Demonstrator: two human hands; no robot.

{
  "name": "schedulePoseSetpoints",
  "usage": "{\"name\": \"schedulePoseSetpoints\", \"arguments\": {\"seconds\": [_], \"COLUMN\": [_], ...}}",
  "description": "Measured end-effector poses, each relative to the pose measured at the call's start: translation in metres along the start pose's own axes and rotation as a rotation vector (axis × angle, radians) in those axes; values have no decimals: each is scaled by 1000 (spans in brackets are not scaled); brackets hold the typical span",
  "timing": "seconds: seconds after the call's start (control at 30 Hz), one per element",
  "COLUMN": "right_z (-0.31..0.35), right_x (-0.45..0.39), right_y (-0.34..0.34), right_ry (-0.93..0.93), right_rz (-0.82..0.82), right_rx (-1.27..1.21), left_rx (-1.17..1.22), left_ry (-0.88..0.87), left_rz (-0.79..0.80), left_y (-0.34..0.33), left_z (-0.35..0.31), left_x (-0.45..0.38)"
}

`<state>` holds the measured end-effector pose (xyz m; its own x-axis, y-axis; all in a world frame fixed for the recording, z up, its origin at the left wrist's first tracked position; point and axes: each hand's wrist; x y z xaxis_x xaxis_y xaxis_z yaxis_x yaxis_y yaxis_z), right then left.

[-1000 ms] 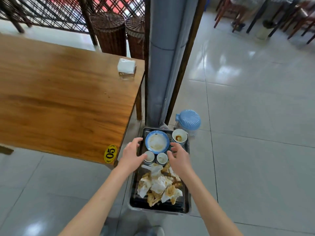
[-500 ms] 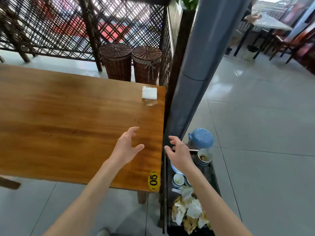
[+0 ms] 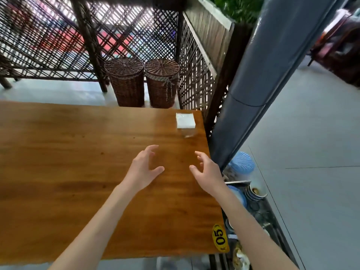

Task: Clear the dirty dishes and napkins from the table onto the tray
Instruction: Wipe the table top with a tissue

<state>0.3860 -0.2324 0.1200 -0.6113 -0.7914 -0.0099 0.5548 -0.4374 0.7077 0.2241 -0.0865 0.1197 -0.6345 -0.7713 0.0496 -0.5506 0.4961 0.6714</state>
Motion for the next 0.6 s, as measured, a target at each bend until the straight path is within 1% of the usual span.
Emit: {"name": "schedulePoseSetpoints", "arguments": {"seconds": [0.13,0.33,0.6], "right_z": [-5,-17,-52], "right_x": [-49,-137,-237], "right_y": [-8,-17,-52], "right_ry": [-27,-54,-109], "right_rz": [21,15,31], "right_rx": [12,21,64], "left_rx": [-2,-33,-56], "left_ry": [-23,-27,32], "left_rz": [39,49,115], "left_y": [10,9,-29], "left_z": [7,9,23], "left_x": [-47,-134,-248]}}
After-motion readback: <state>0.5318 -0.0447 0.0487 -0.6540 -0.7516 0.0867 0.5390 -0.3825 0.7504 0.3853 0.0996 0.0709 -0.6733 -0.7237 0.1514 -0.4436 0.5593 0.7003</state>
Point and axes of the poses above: each hand's wrist, its own x-axis away from the middle knuckle, its own y-axis out of the back of the hand, z = x × y, and after that the axes turned 4 degrees about y, right-handed
